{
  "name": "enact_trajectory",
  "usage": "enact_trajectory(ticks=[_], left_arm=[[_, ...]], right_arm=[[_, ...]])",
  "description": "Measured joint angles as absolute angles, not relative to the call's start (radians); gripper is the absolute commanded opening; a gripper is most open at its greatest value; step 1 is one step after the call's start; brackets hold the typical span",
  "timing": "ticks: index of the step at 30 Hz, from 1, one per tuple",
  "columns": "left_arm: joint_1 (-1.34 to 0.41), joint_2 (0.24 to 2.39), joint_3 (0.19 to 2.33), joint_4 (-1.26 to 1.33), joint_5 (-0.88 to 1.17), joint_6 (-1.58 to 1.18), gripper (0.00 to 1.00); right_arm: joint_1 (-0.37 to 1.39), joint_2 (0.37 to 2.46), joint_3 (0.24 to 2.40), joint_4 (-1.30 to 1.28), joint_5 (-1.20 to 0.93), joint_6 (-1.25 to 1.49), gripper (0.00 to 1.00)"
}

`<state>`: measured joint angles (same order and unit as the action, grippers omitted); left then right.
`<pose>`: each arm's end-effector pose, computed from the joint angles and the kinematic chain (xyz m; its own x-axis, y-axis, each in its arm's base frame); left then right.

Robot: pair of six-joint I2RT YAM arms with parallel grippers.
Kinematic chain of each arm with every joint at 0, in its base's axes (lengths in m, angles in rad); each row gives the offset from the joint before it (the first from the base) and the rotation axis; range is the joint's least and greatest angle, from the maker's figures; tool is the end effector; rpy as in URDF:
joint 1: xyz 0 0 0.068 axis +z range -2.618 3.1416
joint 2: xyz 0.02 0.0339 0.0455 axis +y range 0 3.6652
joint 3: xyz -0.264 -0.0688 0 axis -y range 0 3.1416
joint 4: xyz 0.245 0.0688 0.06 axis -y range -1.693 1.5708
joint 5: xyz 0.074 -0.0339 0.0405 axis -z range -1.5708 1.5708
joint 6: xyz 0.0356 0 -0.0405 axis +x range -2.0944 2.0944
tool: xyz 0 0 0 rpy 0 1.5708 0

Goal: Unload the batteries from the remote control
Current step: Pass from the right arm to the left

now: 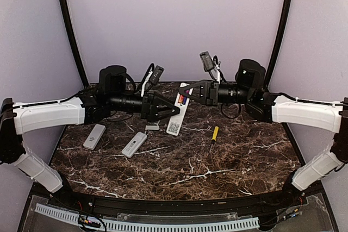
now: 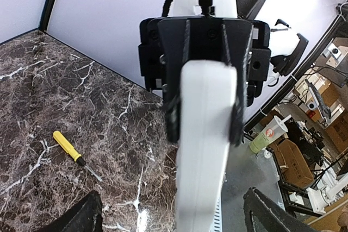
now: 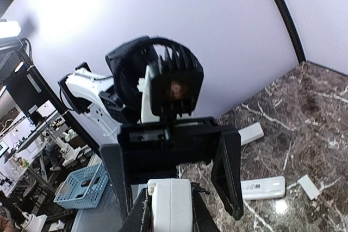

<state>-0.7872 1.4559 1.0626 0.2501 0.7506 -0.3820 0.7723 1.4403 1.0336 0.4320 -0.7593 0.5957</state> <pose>0.2214 -0.2566 0.3230 -0.4642 0.0797 -0.8821 0.8853 0.0729 -0.4593 0.2223 0.2507 0.3360 -0.5456 0.0367 -0.8373 -0.8372 0.0227 0.5465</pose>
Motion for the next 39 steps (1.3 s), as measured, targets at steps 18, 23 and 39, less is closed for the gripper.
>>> enact_trajectory(ticks=[18, 23, 39], left_arm=[[-0.787, 1.451, 0.952, 0.651, 0.800, -0.637, 0.65], [-0.787, 1.445, 0.931, 0.733, 0.802, -0.677, 0.50], [-0.777, 1.471, 0.933, 0.815, 0.822, -0.733, 0.12]], right_arm=[[0.812, 1.355, 0.957, 0.720, -0.472, 0.668, 0.00], [0.814, 1.324, 0.924, 0.739, -0.420, 0.672, 0.00], [0.820, 1.286, 0.852, 0.817, -0.353, 0.759, 0.00]])
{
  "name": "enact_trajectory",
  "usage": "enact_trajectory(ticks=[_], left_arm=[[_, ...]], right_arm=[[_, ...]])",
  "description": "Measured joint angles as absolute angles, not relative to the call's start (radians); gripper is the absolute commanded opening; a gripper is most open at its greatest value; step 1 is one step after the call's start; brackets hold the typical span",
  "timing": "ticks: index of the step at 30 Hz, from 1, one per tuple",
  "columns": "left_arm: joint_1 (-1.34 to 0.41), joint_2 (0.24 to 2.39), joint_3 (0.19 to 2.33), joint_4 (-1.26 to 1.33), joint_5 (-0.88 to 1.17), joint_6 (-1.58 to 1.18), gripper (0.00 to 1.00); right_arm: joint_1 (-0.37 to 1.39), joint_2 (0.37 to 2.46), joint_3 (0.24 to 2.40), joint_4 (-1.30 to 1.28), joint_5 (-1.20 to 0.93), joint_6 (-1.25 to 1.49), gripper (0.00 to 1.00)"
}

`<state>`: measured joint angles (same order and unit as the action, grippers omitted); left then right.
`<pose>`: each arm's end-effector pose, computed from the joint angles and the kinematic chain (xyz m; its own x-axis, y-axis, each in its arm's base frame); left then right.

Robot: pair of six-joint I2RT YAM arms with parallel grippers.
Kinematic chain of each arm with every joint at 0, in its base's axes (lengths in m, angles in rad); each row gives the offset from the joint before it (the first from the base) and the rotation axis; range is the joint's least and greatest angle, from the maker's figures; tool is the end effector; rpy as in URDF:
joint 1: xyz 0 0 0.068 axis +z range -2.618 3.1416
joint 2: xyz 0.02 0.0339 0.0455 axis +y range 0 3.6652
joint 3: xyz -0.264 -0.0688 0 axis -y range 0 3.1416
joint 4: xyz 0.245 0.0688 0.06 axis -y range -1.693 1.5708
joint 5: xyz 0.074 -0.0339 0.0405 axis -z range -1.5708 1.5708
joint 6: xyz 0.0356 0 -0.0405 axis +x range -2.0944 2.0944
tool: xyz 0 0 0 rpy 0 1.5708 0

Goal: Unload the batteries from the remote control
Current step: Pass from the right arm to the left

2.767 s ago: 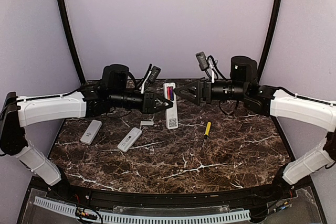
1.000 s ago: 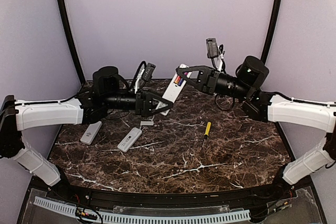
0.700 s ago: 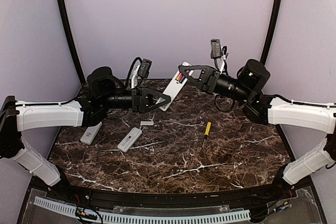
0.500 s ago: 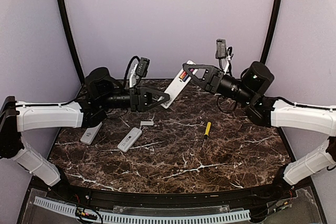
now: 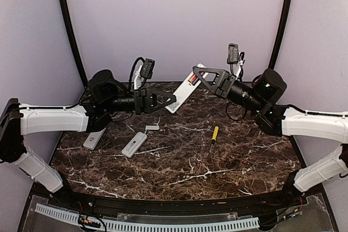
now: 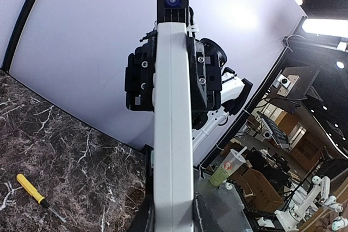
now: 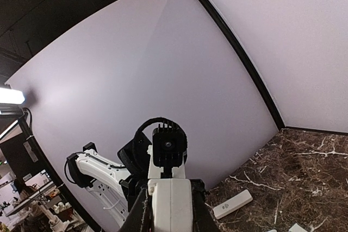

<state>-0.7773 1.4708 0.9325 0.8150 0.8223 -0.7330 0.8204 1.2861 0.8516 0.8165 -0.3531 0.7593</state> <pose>0.2164 -0.2495 0.3289 -0.5108 -0.1362 -0.8488 0.8584 -0.1351 -0.4949 0.1908 0.2227 0.3582 -0.4387 0.4767 -0.7618 -0.8315 0.1062 0.5453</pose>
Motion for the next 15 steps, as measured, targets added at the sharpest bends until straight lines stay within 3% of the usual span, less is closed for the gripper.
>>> enact_trajectory(ticks=[4, 15], left_arm=[[-0.776, 1.472, 0.933, 0.815, 0.826, -0.739, 0.02], [-0.748, 1.478, 0.932, 0.790, 0.826, -0.775, 0.00]], right_arm=[[0.822, 1.286, 0.847, 0.817, -0.342, 0.773, 0.09], [0.810, 1.291, 0.818, 0.801, -0.290, 0.776, 0.63]])
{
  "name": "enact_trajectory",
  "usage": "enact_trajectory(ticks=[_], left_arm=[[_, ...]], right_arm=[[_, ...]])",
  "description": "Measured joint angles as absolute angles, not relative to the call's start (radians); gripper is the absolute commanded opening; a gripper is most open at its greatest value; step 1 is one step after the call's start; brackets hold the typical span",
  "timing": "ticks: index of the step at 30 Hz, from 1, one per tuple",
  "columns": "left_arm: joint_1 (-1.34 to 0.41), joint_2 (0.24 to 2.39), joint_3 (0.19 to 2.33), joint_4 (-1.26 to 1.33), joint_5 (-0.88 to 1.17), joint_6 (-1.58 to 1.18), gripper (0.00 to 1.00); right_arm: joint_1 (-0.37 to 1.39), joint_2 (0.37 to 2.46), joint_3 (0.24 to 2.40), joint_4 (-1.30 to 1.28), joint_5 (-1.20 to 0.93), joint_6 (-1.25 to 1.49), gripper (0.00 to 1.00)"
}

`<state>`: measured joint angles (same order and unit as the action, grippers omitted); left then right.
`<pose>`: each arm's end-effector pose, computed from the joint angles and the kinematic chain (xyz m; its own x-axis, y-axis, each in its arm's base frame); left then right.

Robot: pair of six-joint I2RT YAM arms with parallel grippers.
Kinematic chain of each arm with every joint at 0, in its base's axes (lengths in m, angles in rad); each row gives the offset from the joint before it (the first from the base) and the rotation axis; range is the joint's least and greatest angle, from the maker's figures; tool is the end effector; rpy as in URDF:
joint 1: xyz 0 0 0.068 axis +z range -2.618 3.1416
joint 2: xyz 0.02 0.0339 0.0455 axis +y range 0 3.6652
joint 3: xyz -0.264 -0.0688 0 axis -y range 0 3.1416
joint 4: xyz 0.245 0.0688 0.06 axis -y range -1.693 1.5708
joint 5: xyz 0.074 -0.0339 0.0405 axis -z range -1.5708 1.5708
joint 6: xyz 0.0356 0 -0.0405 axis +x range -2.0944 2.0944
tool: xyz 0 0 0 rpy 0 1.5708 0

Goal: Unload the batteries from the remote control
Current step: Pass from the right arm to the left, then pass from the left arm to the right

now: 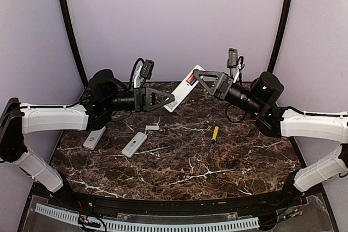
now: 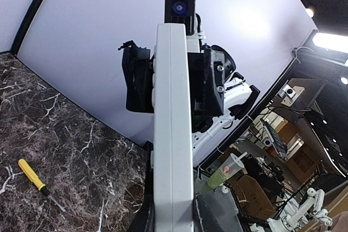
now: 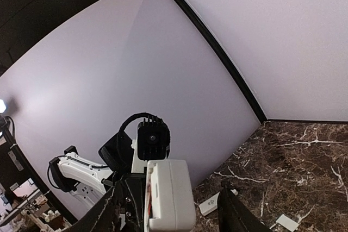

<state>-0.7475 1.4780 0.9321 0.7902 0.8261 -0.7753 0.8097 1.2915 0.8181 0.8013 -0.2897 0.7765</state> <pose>0.2252 -0.2444 0.3242 -0.5620 -0.1259 -0.8175 0.8269 -0.1065 -0.5521 0.1961 0.2206 0.3438 -0.4585 0.4923 -0.7398 -0.7837 0.1684 0.5978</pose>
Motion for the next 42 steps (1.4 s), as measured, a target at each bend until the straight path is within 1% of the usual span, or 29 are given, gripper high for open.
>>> enact_trajectory(ticks=[2, 5, 9, 12, 19, 25, 26, 28, 30, 31, 33, 39, 42], left_arm=[[-0.733, 1.478, 0.932, 0.770, 0.826, -0.776, 0.00], [-0.709, 1.478, 0.932, 0.741, 0.831, -0.780, 0.00], [-0.654, 1.473, 0.931, 0.664, 0.854, -0.764, 0.00], [-0.615, 1.455, 0.933, 0.542, 0.883, -0.710, 0.00], [-0.559, 1.438, 1.045, 0.159, 0.997, -0.474, 0.00], [-0.501, 1.429, 1.114, -0.078, 1.074, -0.291, 0.00], [-0.496, 1.423, 1.115, -0.109, 1.079, -0.268, 0.00], [-0.495, 1.417, 1.115, -0.150, 1.085, -0.233, 0.00], [-0.496, 1.415, 1.115, -0.184, 1.094, -0.207, 0.00], [-0.496, 1.415, 1.115, -0.197, 1.099, -0.198, 0.00], [-0.496, 1.415, 1.115, -0.216, 1.106, -0.186, 0.00], [-0.496, 1.412, 1.115, -0.235, 1.118, -0.174, 0.00], [-0.496, 1.409, 1.115, -0.234, 1.124, -0.175, 0.00]], right_arm=[[0.806, 1.293, 0.818, 0.791, -0.290, 0.772, 0.72], [0.796, 1.292, 0.818, 0.778, -0.294, 0.766, 0.81], [0.786, 1.292, 0.828, 0.718, -0.298, 0.745, 0.82], [0.777, 1.291, 0.871, 0.600, -0.292, 0.723, 0.83], [0.736, 1.287, 0.970, 0.339, -0.308, 0.662, 0.90], [0.719, 1.285, 1.009, 0.205, -0.416, 0.596, 0.91], [0.719, 1.288, 1.019, 0.190, -0.440, 0.586, 0.88], [0.719, 1.305, 1.052, 0.164, -0.504, 0.564, 0.76], [0.720, 1.329, 1.084, 0.155, -0.565, 0.551, 0.68], [0.721, 1.340, 1.096, 0.154, -0.586, 0.542, 0.66], [0.726, 1.375, 1.121, 0.154, -0.634, 0.532, 0.64], [0.743, 1.476, 1.146, 0.155, -0.697, 0.520, 0.54], [0.749, 1.505, 1.148, 0.156, -0.722, 0.519, 0.47]])
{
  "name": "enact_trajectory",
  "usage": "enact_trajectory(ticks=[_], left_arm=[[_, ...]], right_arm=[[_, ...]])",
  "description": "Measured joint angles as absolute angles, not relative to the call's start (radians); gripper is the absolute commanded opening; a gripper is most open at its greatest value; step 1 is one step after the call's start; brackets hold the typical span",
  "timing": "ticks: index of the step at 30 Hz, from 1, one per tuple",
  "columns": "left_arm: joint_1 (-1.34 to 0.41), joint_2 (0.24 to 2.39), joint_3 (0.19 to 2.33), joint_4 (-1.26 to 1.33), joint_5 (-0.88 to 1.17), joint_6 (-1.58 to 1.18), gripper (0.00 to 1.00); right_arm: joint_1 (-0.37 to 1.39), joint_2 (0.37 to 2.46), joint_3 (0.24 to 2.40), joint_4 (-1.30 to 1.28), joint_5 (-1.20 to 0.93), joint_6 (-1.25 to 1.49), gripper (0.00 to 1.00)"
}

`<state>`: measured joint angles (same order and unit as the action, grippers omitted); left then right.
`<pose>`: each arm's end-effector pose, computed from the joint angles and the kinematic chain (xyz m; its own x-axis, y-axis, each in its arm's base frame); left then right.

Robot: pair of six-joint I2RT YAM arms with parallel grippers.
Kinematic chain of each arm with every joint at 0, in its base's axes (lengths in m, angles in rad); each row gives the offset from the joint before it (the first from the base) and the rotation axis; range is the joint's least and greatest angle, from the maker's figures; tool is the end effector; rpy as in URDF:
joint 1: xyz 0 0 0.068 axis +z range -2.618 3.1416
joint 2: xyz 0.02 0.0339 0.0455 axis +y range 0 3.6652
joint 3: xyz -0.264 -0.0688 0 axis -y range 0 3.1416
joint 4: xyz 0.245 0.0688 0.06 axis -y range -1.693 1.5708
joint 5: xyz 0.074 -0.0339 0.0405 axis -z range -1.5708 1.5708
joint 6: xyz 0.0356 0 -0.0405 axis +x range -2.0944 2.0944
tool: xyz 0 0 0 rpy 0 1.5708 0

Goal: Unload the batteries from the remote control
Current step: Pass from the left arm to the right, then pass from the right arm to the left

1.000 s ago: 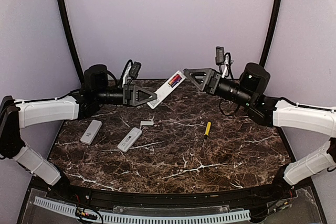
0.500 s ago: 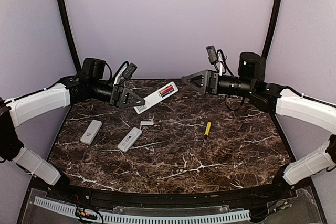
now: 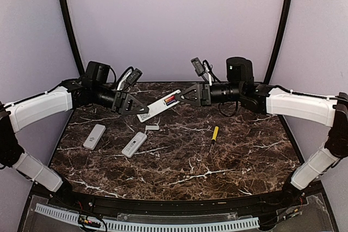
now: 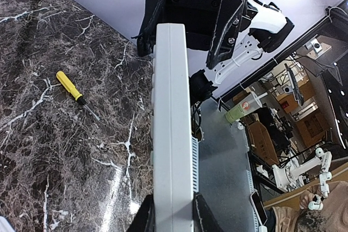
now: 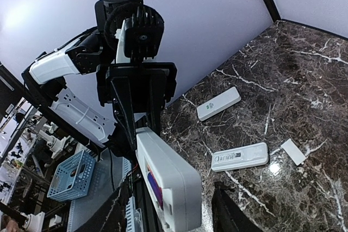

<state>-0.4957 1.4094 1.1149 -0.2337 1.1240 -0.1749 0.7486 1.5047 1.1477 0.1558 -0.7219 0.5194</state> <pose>0.2545 -0.1741 0.3153 -0.5915 0.2344 -0.7714 0.8000 0.0511 -0.5979 0.2417 0.2567 0.3274 -0.6161 -0.0639 -0.7851 -0.7826 0.1623 0.6010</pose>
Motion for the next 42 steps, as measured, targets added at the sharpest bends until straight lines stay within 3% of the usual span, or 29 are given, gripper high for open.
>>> enact_trajectory(ticks=[14, 20, 22, 23, 24, 25, 26, 28, 32, 42], left_arm=[[-0.496, 1.410, 1.114, -0.214, 1.162, -0.189, 0.00], [-0.493, 1.410, 1.113, -0.205, 1.188, -0.187, 0.00], [-0.492, 1.410, 1.113, -0.203, 1.191, -0.189, 0.09], [-0.491, 1.410, 1.112, -0.201, 1.191, -0.191, 0.28], [-0.491, 1.410, 1.112, -0.200, 1.191, -0.192, 0.38], [-0.490, 1.410, 1.112, -0.200, 1.188, -0.198, 0.58], [-0.490, 1.410, 1.112, -0.196, 1.182, -0.199, 0.71], [-0.493, 1.410, 1.112, -0.189, 1.165, -0.208, 0.81], [-0.494, 1.394, 1.097, -0.141, 1.103, -0.249, 0.88], [-0.494, 1.296, 0.931, 0.205, 0.963, -0.502, 0.92]], right_arm=[[0.761, 1.536, 1.150, 0.241, -0.766, 0.558, 0.26], [0.759, 1.552, 1.149, 0.294, -0.787, 0.598, 0.00], [0.758, 1.555, 1.149, 0.307, -0.793, 0.602, 0.00], [0.758, 1.556, 1.149, 0.311, -0.793, 0.604, 0.00], [0.758, 1.558, 1.149, 0.314, -0.793, 0.607, 0.00], [0.758, 1.559, 1.149, 0.317, -0.793, 0.609, 0.00], [0.759, 1.559, 1.149, 0.321, -0.789, 0.609, 0.00], [0.760, 1.560, 1.144, 0.326, -0.775, 0.610, 0.00], [0.759, 1.542, 1.086, 0.378, -0.727, 0.629, 0.00], [0.758, 1.495, 1.016, 0.568, -0.691, 0.698, 0.00]])
